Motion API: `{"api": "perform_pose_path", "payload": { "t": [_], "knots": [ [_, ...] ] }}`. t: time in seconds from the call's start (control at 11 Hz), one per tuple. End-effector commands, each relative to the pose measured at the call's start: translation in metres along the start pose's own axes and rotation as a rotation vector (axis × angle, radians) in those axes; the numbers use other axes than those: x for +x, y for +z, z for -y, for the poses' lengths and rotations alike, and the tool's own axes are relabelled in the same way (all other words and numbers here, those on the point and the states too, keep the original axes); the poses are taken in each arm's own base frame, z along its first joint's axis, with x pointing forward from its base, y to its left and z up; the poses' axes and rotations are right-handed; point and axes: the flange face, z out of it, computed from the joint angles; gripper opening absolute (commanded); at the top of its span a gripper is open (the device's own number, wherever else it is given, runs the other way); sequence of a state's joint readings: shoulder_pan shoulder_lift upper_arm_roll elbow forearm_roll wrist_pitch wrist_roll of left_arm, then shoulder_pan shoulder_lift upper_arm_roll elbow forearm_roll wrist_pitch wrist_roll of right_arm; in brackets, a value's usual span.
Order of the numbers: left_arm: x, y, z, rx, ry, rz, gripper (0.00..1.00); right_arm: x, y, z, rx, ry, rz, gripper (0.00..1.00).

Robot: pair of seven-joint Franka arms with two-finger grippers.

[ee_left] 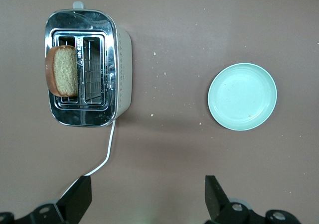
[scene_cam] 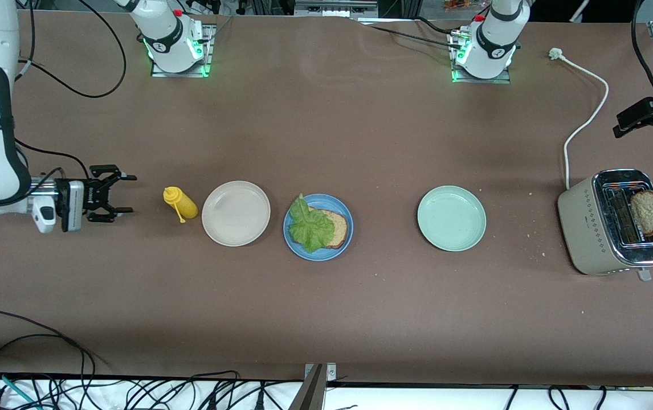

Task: Make sandwich in blue plate with both arms
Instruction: 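Grasp the yellow mustard bottle with the right gripper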

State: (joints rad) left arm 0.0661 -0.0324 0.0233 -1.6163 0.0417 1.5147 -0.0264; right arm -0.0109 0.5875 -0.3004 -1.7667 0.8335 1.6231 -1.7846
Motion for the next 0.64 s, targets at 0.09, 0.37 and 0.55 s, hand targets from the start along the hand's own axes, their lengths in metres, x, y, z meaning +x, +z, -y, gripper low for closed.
{"api": "perform_pose_path", "payload": {
  "t": [0.09,0.37,0.55],
  "knots": [
    [0.0,-0.005,0.002,-0.005,0.02,0.003,1.0,-0.01,0.043,-0.02,0.062,-0.334,-0.179,1.0],
    [0.0,-0.006,0.002,-0.005,0.02,0.002,1.0,0.004,0.062,-0.02,0.072,-0.477,-0.249,1.0],
    [0.0,-0.006,0.002,-0.005,0.02,0.002,1.0,0.005,0.074,-0.025,0.068,-0.495,-0.288,1.0]
  ]
}}
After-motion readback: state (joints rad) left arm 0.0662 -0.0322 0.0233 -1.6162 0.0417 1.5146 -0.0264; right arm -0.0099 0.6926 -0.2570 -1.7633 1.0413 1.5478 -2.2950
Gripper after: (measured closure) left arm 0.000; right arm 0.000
